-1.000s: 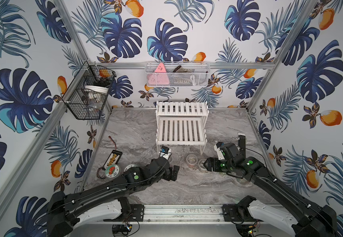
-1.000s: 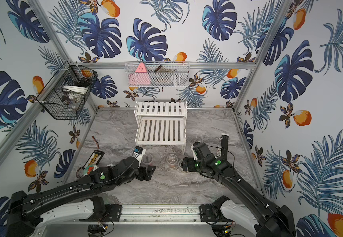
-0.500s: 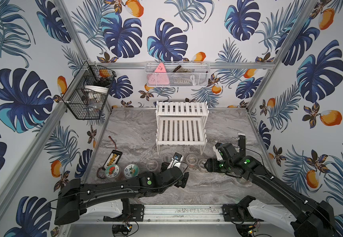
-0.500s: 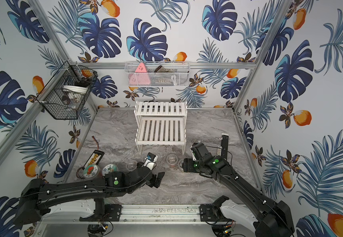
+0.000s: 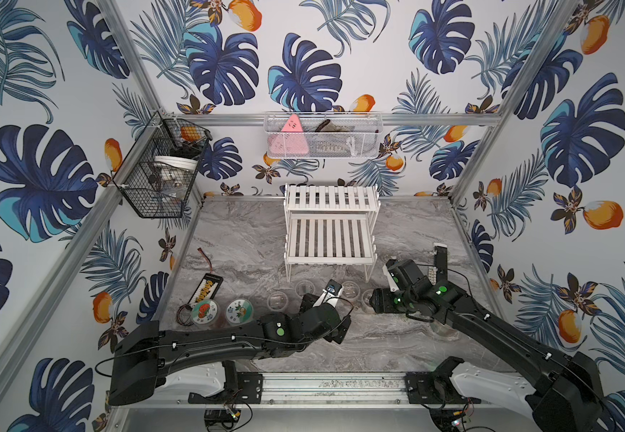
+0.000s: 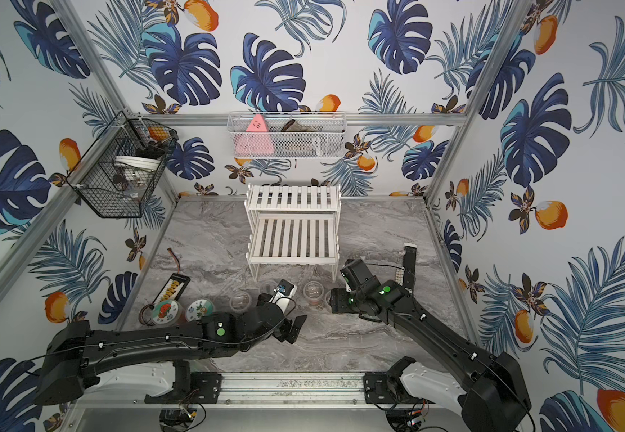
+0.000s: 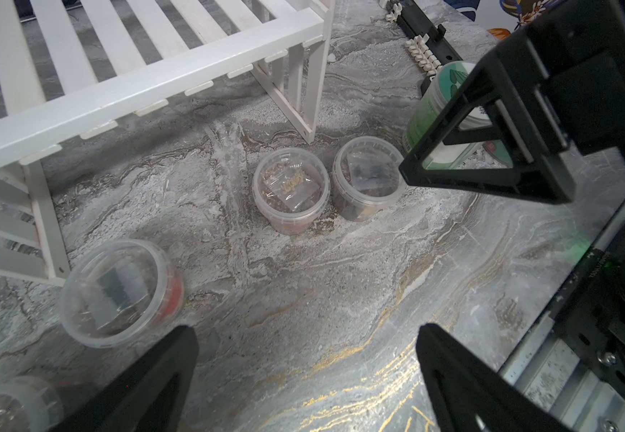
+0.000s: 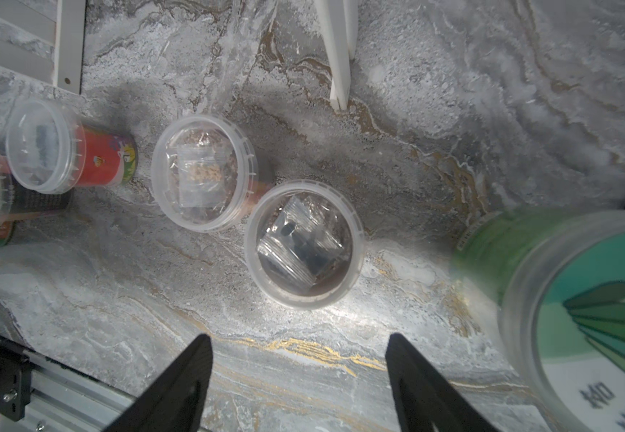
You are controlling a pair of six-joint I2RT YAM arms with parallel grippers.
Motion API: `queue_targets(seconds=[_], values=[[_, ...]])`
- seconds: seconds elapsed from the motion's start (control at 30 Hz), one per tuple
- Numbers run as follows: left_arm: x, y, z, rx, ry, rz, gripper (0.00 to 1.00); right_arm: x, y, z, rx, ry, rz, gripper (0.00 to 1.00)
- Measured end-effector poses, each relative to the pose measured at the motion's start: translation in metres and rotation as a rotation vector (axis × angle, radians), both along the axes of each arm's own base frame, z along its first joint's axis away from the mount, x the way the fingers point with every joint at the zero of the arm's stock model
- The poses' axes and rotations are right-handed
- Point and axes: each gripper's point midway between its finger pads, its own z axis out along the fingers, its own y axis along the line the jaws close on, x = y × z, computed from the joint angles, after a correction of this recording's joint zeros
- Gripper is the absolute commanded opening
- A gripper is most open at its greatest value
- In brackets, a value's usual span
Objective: Place the seed container on the shelf
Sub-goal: Pick up the seed jar at the center of the board.
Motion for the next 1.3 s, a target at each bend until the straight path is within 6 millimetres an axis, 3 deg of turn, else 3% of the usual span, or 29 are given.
queue_targets(seconds=[0.33,0.47,0.63,1.07,1.3], values=[[0.0,0.008,-0.002,0.001,-0.018,0.015,0.99,-0.001,0.004,-0.013,-0.032,0.027,0.026,0.74],[0.002,0.006,-0.007,0.014,-0.016,0.017,0.99,0.002,0.008,-0.02,-0.065,0.02,0.047,0.81],[0.005,0.002,-0.015,0.041,-0.017,0.02,0.99,0.015,0.009,-0.029,-0.111,-0.025,0.057,0.84],[0.007,-0.008,-0.021,0.053,-0.014,0.001,0.99,0.02,0.019,-0.053,-0.14,-0.017,0.095,0.81],[0.007,-0.009,-0.021,0.052,-0.01,0.003,0.99,0.024,0.019,-0.057,-0.15,-0.021,0.074,0.79]])
